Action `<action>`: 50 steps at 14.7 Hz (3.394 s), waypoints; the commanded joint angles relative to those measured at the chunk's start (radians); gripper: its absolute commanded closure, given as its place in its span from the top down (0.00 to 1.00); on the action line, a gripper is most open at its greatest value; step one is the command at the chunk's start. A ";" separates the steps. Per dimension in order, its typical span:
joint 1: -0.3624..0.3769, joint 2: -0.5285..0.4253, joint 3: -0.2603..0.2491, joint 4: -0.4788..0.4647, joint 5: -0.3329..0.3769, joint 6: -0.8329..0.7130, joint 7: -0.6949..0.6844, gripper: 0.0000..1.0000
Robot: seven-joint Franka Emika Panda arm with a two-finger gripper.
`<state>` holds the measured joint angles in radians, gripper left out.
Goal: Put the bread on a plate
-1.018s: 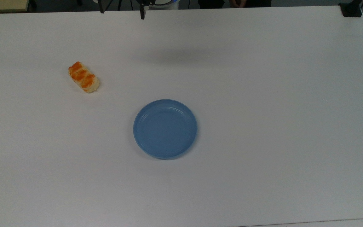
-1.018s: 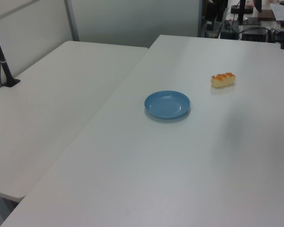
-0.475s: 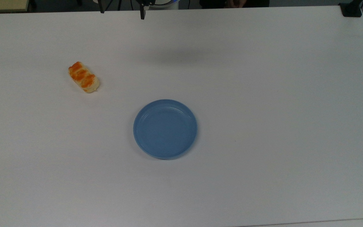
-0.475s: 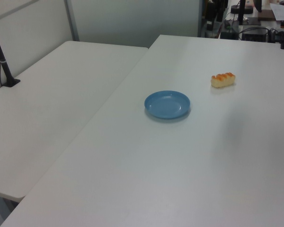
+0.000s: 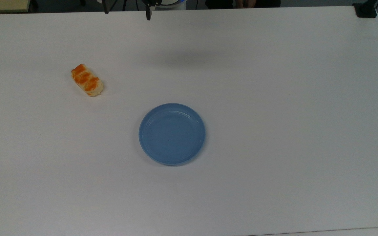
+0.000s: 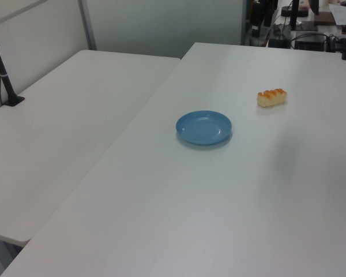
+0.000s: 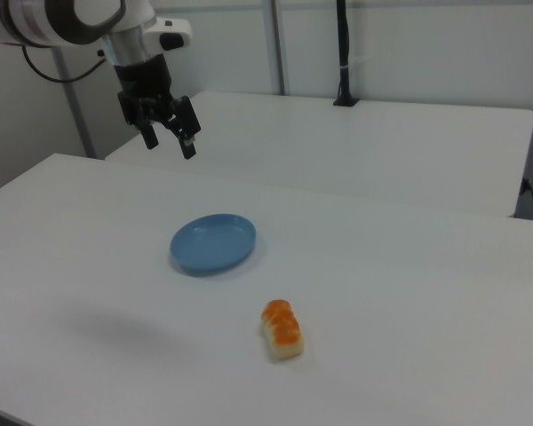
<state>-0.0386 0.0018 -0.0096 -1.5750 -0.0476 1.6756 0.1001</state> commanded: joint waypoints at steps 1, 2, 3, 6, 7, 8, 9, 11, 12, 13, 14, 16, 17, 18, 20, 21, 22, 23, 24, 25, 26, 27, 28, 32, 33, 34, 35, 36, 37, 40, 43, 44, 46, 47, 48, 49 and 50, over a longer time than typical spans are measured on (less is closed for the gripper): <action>0.002 -0.023 -0.004 -0.033 0.022 0.026 0.010 1.00; 0.002 -0.023 -0.004 -0.033 0.022 0.027 0.010 1.00; 0.002 -0.023 -0.004 -0.033 0.022 0.026 0.010 1.00; 0.002 -0.023 -0.003 -0.033 0.022 0.026 0.010 1.00; 0.002 -0.023 -0.003 -0.033 0.022 0.027 0.010 1.00; 0.002 -0.023 -0.003 -0.033 0.022 0.026 0.010 1.00; 0.002 -0.023 -0.003 -0.033 0.022 0.027 0.010 1.00; 0.002 -0.023 -0.003 -0.033 0.022 0.026 0.010 1.00; 0.002 -0.023 -0.003 -0.033 0.022 0.026 0.010 1.00; 0.002 -0.023 -0.003 -0.033 0.022 0.027 0.010 1.00; 0.002 -0.023 -0.003 -0.033 0.022 0.026 0.010 1.00; 0.003 -0.023 -0.003 -0.033 0.022 0.026 0.010 1.00; 0.003 -0.023 -0.003 -0.033 0.022 0.026 0.009 1.00; 0.003 -0.023 -0.003 -0.033 0.022 0.024 0.009 1.00; 0.002 -0.022 -0.003 -0.033 0.022 0.026 0.009 1.00; 0.002 -0.023 -0.003 -0.033 0.022 0.024 0.009 1.00; 0.002 -0.023 -0.003 -0.033 0.020 0.022 0.010 1.00; 0.002 -0.023 -0.003 -0.033 0.022 0.019 0.010 1.00; 0.002 -0.023 -0.003 -0.033 0.022 0.019 0.010 1.00; 0.002 -0.023 -0.003 -0.031 0.020 0.016 0.004 1.00; 0.002 -0.023 -0.003 -0.031 0.020 0.016 -0.003 1.00; 0.002 -0.023 -0.003 -0.028 0.020 0.015 -0.003 1.00; 0.003 -0.022 -0.001 -0.022 0.020 0.013 -0.003 1.00; 0.005 -0.020 0.002 -0.023 0.018 0.016 0.009 0.99; 0.005 -0.020 0.002 -0.023 0.018 0.015 0.009 0.97; 0.006 -0.020 0.002 -0.025 0.018 0.015 0.009 0.97; 0.006 -0.020 0.002 -0.025 0.018 0.015 0.007 0.97; 0.003 -0.020 0.002 -0.025 0.018 0.015 0.000 0.99; 0.002 -0.022 0.002 -0.025 0.018 0.015 -0.003 1.00; 0.002 -0.022 0.000 -0.025 0.018 0.013 0.004 1.00; 0.000 -0.023 -0.001 -0.026 0.020 0.013 0.006 1.00; -0.001 -0.025 -0.003 -0.028 0.018 0.012 0.007 1.00; -0.001 -0.025 -0.003 -0.028 0.018 -0.005 0.000 1.00; -0.001 -0.025 -0.003 -0.028 0.018 -0.010 -0.003 1.00; -0.001 -0.026 -0.003 -0.029 0.020 -0.014 -0.005 1.00; -0.003 -0.026 -0.003 -0.030 0.018 -0.022 -0.006 1.00; -0.003 -0.028 -0.004 -0.031 0.020 -0.027 -0.008 1.00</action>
<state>-0.0391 0.0018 -0.0088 -1.5753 -0.0475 1.6693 0.1001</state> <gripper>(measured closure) 0.000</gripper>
